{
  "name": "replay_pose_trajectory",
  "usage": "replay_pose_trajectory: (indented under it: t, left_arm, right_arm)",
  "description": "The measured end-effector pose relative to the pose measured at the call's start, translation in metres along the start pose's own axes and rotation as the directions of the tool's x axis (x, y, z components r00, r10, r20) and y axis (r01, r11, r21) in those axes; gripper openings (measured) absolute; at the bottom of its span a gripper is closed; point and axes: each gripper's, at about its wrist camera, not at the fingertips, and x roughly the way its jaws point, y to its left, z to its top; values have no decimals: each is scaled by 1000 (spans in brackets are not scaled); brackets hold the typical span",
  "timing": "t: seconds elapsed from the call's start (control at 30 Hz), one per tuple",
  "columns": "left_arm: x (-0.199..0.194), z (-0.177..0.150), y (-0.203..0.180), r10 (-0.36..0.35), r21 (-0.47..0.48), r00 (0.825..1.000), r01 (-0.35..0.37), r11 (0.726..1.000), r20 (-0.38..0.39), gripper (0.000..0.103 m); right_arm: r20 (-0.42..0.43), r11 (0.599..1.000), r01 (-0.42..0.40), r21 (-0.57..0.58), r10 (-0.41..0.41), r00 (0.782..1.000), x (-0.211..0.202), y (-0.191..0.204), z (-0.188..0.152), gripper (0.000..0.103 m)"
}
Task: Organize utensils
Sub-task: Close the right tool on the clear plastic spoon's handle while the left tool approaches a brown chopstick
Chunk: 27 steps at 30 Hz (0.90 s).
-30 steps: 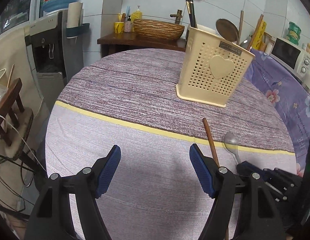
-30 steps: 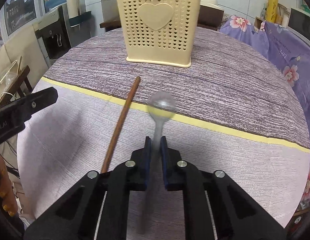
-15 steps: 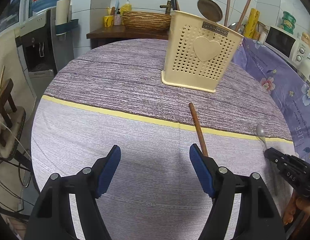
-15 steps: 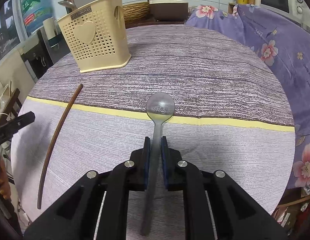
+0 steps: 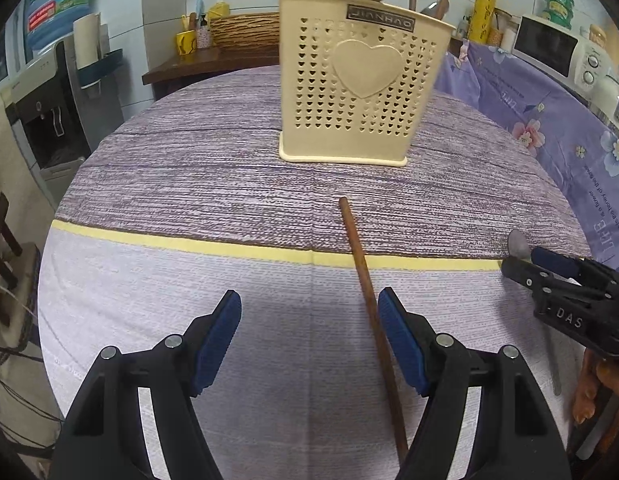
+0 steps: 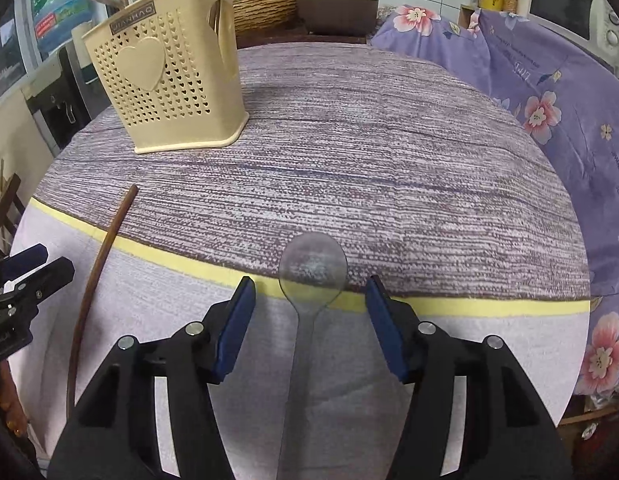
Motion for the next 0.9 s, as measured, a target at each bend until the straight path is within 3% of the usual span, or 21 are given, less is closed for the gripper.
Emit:
replay_pose_trajectory:
  t: [0.17,0.4,0.53,0.67,0.9]
  left_arm:
    - [2,5,-5,6,8,1000,-6,1000,4,70]
    - [10,12,-9,-12,7,1000,12,1000,-21,68]
    - [20,23,-16,-38,4,998,38,999,-42,57]
    - [37,33,-25,-20,26,997,22,999,-69,41]
    - [49,44,-32,25,37,996,-22,999,-83,21]
  right_arm:
    - [7,1000,18,0,-18,1000,3,1,6,37]
    - [24,1000,-5,20,5,1000,-2,-3,9,37]
    - [64,1000,-13,20,12,998,-20,-4,12,37]
    - [101,1000,-19,9,18,995,-39,-1,15,37]
    - [135,1000,-30,-1,30,990,-56,2,14,37]
